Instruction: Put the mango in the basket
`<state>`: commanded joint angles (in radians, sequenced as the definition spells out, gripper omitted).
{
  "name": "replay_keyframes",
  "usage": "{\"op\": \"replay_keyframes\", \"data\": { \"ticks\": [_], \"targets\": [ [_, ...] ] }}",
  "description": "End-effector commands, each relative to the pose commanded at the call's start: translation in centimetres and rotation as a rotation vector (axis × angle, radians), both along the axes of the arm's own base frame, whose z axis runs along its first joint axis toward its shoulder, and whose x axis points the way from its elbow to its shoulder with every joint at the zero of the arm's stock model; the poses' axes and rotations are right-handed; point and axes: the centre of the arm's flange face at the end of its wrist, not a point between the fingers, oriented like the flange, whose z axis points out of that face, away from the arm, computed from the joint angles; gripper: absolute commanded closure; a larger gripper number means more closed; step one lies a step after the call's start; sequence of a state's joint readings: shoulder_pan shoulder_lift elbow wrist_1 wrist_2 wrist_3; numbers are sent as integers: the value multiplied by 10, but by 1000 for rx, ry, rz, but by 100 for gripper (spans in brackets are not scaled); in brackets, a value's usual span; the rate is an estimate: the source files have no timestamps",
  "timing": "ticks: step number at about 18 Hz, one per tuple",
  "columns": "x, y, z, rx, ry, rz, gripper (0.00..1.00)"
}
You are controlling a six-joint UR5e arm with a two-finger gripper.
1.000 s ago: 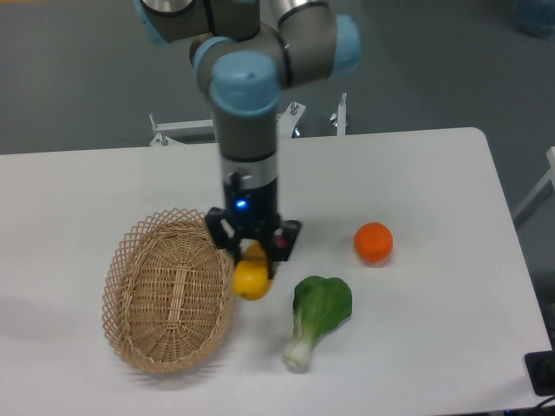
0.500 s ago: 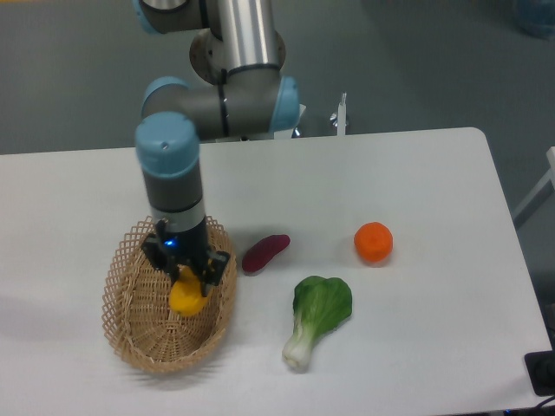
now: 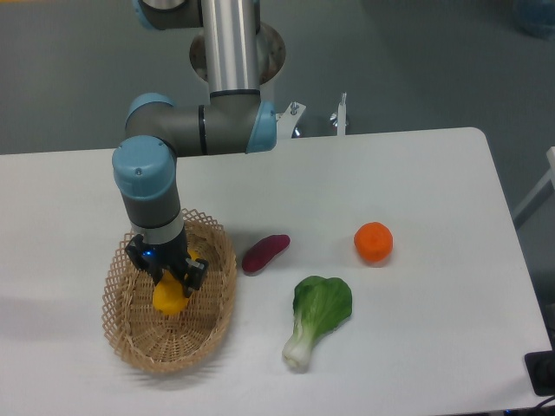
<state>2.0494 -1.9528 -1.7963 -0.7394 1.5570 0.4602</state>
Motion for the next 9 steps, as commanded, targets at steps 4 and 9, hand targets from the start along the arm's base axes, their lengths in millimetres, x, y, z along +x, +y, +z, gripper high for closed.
{"op": "replay_keyframes", "data": {
  "ticks": [4,9],
  "targets": [
    [-2,1,7,10,7,2,0],
    [-14,10,31,47,30,13,0]
  ]
}}
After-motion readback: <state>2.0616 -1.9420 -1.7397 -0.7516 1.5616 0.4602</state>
